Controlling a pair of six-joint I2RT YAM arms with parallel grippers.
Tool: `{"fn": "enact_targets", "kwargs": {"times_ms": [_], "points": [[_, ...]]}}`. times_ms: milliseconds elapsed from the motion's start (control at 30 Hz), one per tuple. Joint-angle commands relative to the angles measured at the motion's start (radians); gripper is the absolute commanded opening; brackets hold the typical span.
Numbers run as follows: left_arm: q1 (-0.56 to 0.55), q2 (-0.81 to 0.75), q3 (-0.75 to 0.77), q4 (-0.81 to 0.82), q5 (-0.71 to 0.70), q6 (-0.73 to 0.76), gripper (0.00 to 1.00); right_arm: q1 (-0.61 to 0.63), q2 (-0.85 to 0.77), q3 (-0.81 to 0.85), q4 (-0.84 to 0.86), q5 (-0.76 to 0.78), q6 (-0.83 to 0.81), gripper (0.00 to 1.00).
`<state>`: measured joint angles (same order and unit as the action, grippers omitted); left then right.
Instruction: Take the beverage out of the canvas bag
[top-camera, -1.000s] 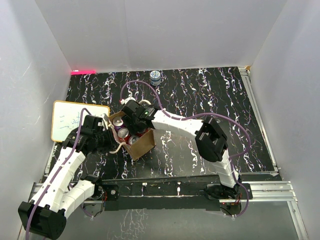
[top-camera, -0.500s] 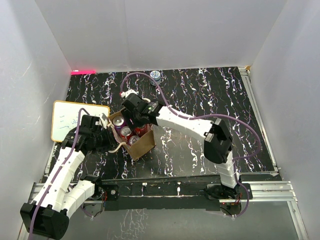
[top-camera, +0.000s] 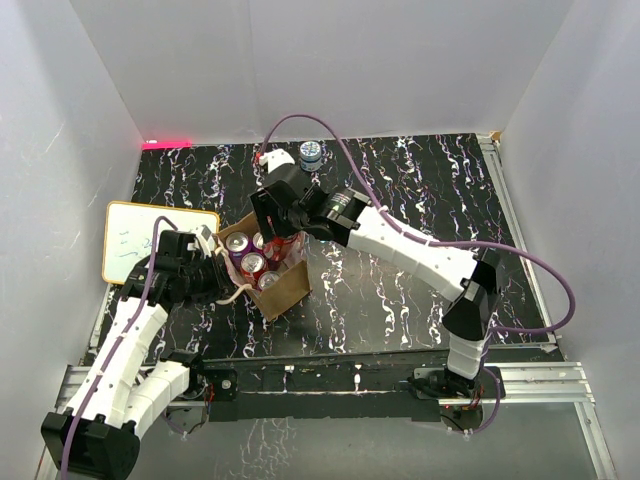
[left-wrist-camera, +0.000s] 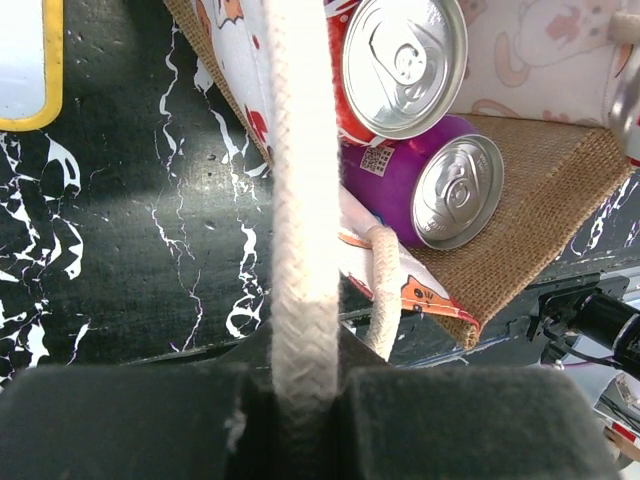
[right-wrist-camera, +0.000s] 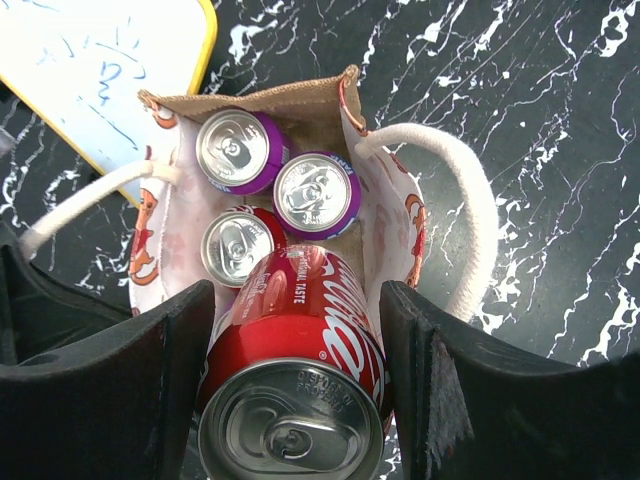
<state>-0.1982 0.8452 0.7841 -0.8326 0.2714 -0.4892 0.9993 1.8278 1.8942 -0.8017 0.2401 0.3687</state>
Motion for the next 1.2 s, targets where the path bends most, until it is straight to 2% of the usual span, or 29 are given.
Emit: {"fn": "enact_targets", "kwargs": {"times_ms": [0,367,700,1000,1167], "points": [[0.007,-0.022,-0.002,-0.006,0.035,0.013,0.0,0.002,-0.075,0.034,0.126,0.007,0.037,0.08],[0.008,-0.04,0.001,-0.003,0.047,0.02,0.0,0.002,-0.023,0.132,0.052,0.035,0.056,0.08],[0.007,-0.022,0.049,-0.011,0.013,0.039,0.0,0.002,-0.135,0.125,-0.089,0.001,0.105,0.08],[0.007,-0.043,0.025,-0.029,-0.003,0.007,0.0,0.001,-0.348,-0.172,-0.179,0.064,0.12,0.08],[0.006,-0.035,0.041,-0.042,-0.029,0.011,0.0,-0.008,-0.467,-0.405,-0.166,0.122,0.12,0.08]]}}
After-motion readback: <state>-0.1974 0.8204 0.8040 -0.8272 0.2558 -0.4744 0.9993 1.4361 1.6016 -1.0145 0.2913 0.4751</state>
